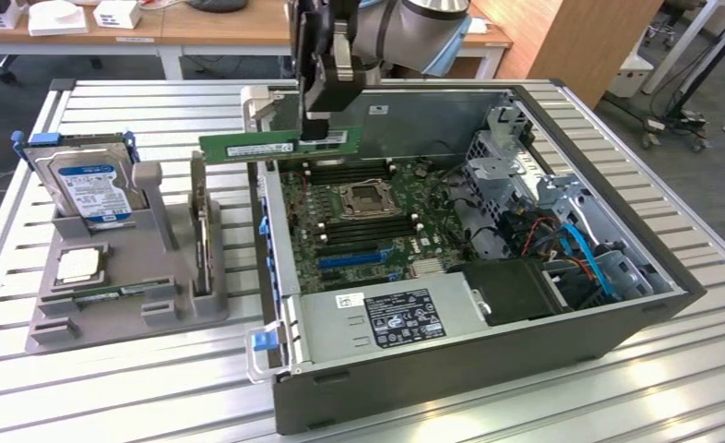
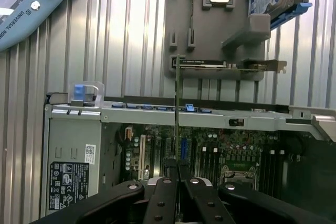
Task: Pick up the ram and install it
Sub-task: 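Pick up the ram and move it above insertion slot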
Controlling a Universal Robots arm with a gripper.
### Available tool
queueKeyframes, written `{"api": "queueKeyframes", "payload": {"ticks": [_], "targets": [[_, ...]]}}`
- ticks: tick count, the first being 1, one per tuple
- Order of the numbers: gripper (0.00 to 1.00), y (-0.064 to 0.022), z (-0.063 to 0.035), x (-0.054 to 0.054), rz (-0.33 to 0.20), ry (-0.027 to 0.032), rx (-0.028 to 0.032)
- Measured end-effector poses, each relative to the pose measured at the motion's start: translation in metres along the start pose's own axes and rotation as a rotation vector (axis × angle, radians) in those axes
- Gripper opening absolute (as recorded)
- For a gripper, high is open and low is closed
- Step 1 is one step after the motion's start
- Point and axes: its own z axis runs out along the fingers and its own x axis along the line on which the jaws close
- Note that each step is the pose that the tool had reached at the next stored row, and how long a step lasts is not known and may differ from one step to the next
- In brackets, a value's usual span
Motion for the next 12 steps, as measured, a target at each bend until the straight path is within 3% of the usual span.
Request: {"api": "queueKeyframes", "payload": {"ticks": [12], "targets": [[0.12,-0.0223,-0.0009,0.001,0.0,0.0,0.0]]}}
